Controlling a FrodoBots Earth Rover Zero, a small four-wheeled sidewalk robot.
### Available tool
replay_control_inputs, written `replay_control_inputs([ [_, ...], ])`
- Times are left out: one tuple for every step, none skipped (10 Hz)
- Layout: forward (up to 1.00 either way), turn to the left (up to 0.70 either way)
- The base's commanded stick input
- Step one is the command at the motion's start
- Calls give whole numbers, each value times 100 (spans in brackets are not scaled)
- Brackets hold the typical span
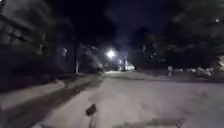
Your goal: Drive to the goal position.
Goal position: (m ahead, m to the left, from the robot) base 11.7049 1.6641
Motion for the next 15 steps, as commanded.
replay_control_inputs([
  [70, -35],
  [70, -22],
  [70, -6],
  [70, 0],
  [70, 0],
  [70, 0],
  [70, 0],
  [70, 0],
  [70, 0],
  [70, 0],
  [70, 0],
  [70, 0],
  [70, 0],
  [70, 0],
  [70, 0],
])
